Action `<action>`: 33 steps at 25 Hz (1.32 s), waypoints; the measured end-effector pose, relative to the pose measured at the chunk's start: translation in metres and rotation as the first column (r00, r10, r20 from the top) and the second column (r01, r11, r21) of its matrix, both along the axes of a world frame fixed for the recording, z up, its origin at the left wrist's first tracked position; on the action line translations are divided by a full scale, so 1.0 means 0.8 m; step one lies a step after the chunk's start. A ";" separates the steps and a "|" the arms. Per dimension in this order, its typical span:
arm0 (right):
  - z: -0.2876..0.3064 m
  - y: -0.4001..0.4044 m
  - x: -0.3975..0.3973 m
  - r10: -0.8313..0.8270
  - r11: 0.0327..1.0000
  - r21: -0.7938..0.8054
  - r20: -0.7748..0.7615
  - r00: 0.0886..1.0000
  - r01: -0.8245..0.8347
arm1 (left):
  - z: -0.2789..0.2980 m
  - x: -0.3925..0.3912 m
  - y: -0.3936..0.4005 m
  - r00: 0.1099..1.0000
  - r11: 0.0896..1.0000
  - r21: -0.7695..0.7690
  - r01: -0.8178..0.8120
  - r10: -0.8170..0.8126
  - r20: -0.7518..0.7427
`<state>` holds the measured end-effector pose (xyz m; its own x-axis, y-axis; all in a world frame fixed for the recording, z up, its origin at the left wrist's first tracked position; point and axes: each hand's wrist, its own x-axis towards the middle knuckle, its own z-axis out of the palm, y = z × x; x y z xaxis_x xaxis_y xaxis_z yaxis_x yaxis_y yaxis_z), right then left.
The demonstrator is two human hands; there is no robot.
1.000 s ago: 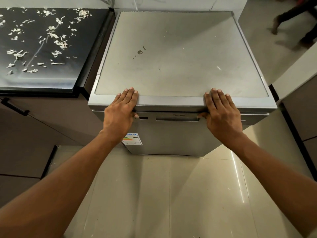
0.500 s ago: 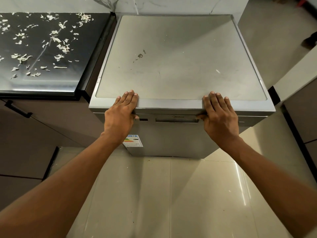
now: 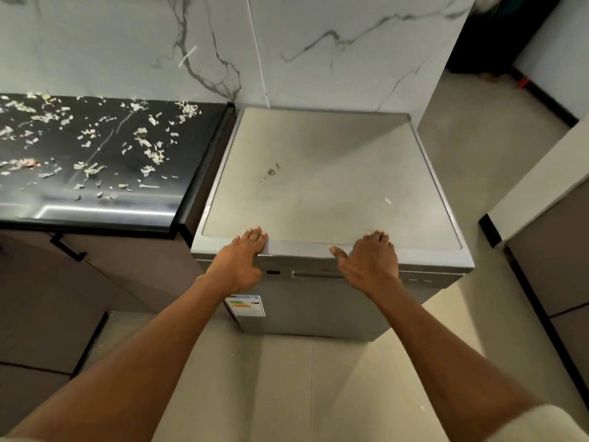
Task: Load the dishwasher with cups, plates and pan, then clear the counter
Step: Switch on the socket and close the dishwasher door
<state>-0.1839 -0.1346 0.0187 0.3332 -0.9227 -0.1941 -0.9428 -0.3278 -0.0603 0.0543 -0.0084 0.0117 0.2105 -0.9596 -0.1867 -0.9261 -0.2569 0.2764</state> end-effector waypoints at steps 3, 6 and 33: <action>0.011 0.002 0.045 0.033 0.998 0.045 0.032 0.999 -0.035 | 0.013 0.017 -0.004 0.994 0.999 0.019 0.033 -0.031 -0.103; 0.018 0.011 0.106 0.180 0.980 0.078 0.053 0.982 -0.184 | 0.021 0.047 -0.007 0.982 0.998 -0.005 0.068 -0.068 -0.174; 0.349 -0.292 0.524 0.356 0.874 -0.452 0.349 0.867 -0.177 | 0.353 0.475 -0.320 0.971 0.779 -0.627 0.001 0.150 0.189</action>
<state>0.2352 -0.3680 0.2978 0.5427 -0.7519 0.3742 -0.7311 -0.6423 -0.2301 0.4342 -0.2646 0.2941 0.2479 -0.8293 0.5008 -0.9657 -0.1707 0.1955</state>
